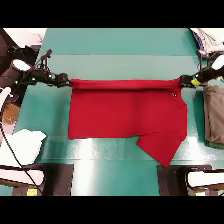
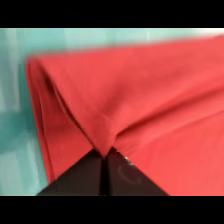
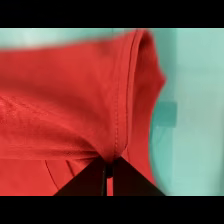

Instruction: Fold the shirts.

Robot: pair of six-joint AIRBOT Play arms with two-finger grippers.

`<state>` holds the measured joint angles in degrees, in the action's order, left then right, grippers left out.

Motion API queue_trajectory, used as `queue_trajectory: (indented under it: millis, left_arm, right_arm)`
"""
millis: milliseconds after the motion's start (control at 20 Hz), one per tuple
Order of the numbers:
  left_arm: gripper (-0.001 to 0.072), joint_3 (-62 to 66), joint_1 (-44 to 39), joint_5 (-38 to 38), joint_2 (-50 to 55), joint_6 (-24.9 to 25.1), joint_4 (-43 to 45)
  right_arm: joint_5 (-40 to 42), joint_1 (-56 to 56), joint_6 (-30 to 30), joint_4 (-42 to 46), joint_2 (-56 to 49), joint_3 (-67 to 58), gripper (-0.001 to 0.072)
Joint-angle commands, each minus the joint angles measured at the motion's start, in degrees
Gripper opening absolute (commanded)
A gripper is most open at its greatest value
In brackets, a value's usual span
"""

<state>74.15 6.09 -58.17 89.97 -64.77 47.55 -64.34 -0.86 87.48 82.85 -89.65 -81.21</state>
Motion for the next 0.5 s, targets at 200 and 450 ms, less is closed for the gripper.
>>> queue_trajectory:
  millis: [200,450]
  left_arm:
    - [0.0612,-3.65,0.31,-5.95,0.02,-5.97,0.48]
    - [0.0612,-5.27,6.47,-18.97,-5.51,-5.70,6.54]
  right_arm:
    - [-0.48,2.62,2.49,-6.86,4.33,9.66,0.0358]
    - [-14.19,10.62,-8.96,-19.26,11.13,9.49,0.0354]
